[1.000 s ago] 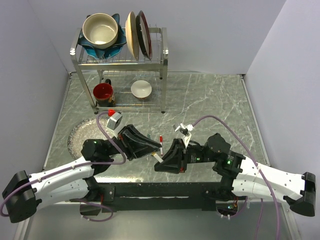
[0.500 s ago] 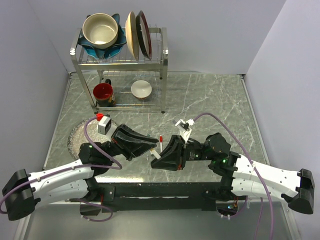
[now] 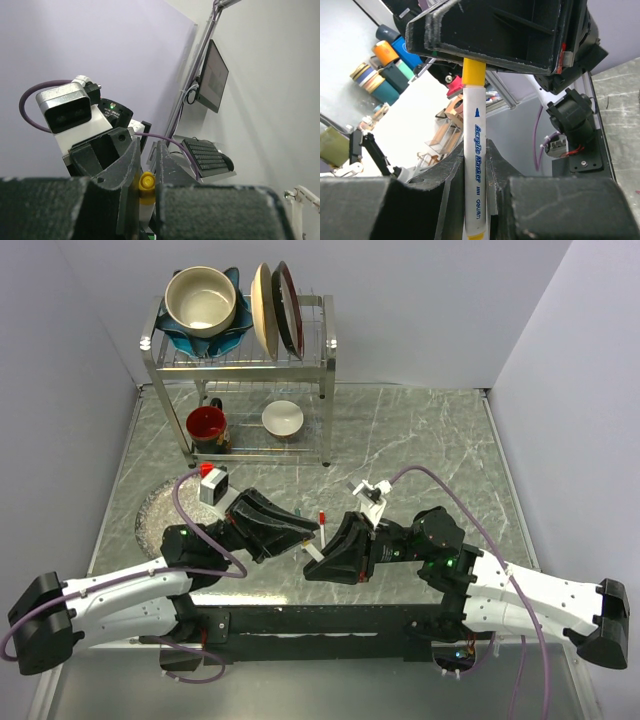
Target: Insert the pens into the pen caps
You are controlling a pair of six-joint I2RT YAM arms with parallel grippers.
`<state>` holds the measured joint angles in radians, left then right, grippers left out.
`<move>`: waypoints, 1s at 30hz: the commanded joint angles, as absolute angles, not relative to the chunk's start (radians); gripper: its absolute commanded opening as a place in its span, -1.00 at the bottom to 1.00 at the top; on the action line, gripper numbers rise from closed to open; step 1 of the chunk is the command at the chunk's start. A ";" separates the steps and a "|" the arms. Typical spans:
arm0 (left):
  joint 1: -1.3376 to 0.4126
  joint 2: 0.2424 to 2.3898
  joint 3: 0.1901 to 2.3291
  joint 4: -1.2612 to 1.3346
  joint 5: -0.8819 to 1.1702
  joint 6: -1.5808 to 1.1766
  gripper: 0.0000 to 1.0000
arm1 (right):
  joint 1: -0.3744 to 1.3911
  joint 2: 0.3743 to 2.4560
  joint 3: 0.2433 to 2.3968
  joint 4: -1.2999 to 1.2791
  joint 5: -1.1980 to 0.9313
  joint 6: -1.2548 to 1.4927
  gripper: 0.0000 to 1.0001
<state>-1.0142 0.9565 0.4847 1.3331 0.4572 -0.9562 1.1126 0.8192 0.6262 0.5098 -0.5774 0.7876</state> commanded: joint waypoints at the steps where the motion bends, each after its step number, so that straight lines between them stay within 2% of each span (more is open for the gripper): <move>1: -1.095 0.966 0.425 1.100 0.600 -1.008 -0.98 | 1.086 0.802 0.689 0.686 -0.351 0.713 -1.00; 9: -1.144 1.014 0.413 1.074 0.563 -0.942 -0.98 | 1.086 0.816 0.722 0.724 -0.313 0.721 -1.00; 12: -1.157 1.002 0.403 1.033 0.586 -0.911 -0.98 | 1.085 0.790 0.744 0.671 -0.290 0.710 -1.00; 17: -1.209 0.968 0.377 0.942 0.514 -0.805 -0.98 | 1.085 0.776 0.796 0.611 -0.245 0.745 -1.00; 30: -1.255 0.949 0.396 0.905 0.655 -0.733 -0.98 | 1.080 0.867 0.813 0.673 -0.344 0.930 -1.00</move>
